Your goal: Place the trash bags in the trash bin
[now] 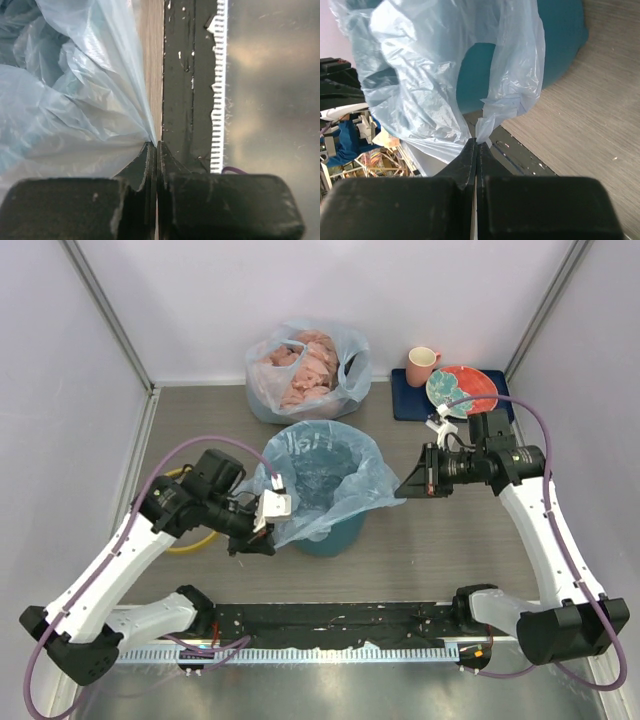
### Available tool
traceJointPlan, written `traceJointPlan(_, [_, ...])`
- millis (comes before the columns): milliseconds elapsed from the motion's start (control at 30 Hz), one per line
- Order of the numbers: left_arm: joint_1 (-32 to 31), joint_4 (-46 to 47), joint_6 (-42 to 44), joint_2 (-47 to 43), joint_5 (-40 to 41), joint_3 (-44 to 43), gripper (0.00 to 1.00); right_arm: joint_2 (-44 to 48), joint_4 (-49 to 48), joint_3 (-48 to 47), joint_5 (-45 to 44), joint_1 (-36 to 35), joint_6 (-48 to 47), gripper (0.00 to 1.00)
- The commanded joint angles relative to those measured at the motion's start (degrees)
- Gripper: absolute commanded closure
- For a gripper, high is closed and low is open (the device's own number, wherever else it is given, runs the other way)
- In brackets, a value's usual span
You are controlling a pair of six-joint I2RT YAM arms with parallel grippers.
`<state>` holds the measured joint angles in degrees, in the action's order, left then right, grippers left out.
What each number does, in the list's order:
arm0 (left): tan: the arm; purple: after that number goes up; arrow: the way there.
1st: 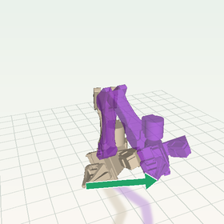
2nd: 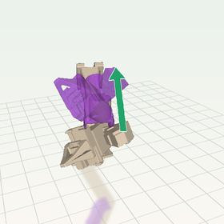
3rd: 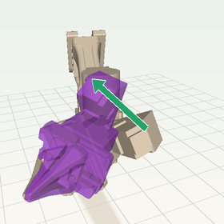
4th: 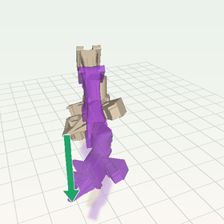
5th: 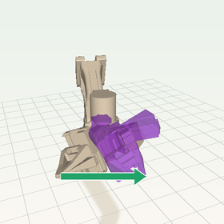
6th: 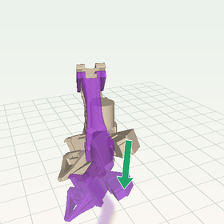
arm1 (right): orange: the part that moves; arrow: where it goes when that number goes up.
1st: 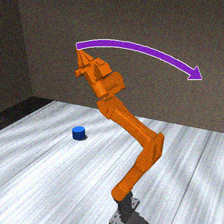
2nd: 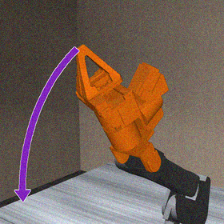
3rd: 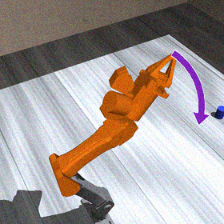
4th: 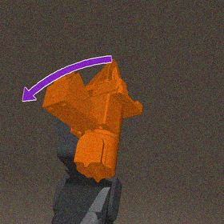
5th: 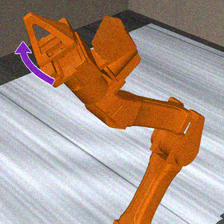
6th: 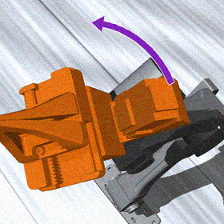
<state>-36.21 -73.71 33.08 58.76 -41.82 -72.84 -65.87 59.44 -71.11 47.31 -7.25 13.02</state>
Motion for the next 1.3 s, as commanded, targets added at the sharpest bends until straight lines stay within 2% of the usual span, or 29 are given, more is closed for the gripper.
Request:
traceJointPlan(0, [-1.5,4.53,1.63,-2.16,6.31,6.03,1.0,0.74,-1.78,3.08,-5.19,0.39,-3.43,0.99])
traceJointPlan(200, [-0.8,11.66,4.87,-1.46,14.22,13.5,1.0,-1.46,-6.7,7.56,-9.52,0.3,-5.28,0.99])
traceJointPlan(367, [8.31,10.26,7.08,-1.19,8.09,12.11,0.98,-0.5,-7.32,10.11,-5.92,0.3,-4.93,0.99])
traceJointPlan(433, [10.97,5.28,9.09,-1.8,3.36,8.79,0.88,0.47,-6.71,10.03,-4.69,0.22,-5.02,0.99])
traceJointPlan(467, [12.72,3.59,9.63,-2.24,2.28,7.81,0.73,1.17,-6.27,9.16,-3.29,0.21,-5.1,0.92])
traceJointPlan(533, [13.96,-0.62,9.72,-3.82,0.61,5.79,0.58,1.53,-3.82,7.58,-1.79,0.3,-5.37,0.69])
traceJointPlan(567, [15.01,-1.6,9.72,-5.66,0.78,5.6,0.44,1.79,-3.28,5.83,-1.78,0.3,-5.37,0.5])
traceJointPlan(600, [15.63,-2.31,9.29,-6.55,1.47,5.78,0.39,2.58,-2.93,5.11,-2.13,0.39,-5.2,0.43])
traceJointPlan(700, [20.98,-3.28,7.88,-9.45,1.4,6.57,0.35,3.98,-2.14,2.65,-4.07,2.32,-6.24,0.31])
traceJointPlan(833, [30.21,-5.04,4.55,-7.7,-6.67,2.02,0.33,1.63,-1.0,-1.21,-2.58,6.89,-8.53,0.24])
traceJointPlan(867, [34.58,-4.43,0.01,-6.83,-10.17,0.95,0.25,0.75,-0.99,-1.74,-2.49,8.81,-8.88,0.24])
traceJointPlan(900, [36.97,-3.47,-2.9,-4.73,-11.25,-0.71,0.22,-0.13,-1.08,-2.36,-2.75,10.65,-9.23,0.23])
traceJointPlan(933, [43.09,-0.67,-6.68,-3.49,-12.48,-1.16,0.21,-2.58,-1.08,-3.5,-3.1,11.54,-10.11,0.23])
traceJointPlan(1033, [54.09,-2.13,-10.22,3.36,-22.23,-2.13,0.2,-6.63,-3.0,-4.13,-3.45,12.87,-10.38,0.22])
traceJointPlan(1100, [56.67,-2.83,-11.63,8.62,-22.95,-1.26,0.16,-7.96,-5.9,-3.07,-2.23,12.87,-8.98,0.21])
traceJointPlan(1167, [58.44,-7.56,-4.73,11.19,-23.74,-0.73,0.02,-8.66,-8.45,-0.18,-0.03,12.87,-6.79,0.2])
traceJointPlan(1200, [58.36,-11.33,-1.12,12.24,-22.96,0.75,0.0,-8.67,-11.16,0.88,0.58,12.78,-6.08,0.21])
traceJointPlan(1267, [58.18,-10.76,2.6,12.96,-20.33,2.08,0.0,-8.75,-13.38,3.52,1.56,12.26,-4.5,0.21])
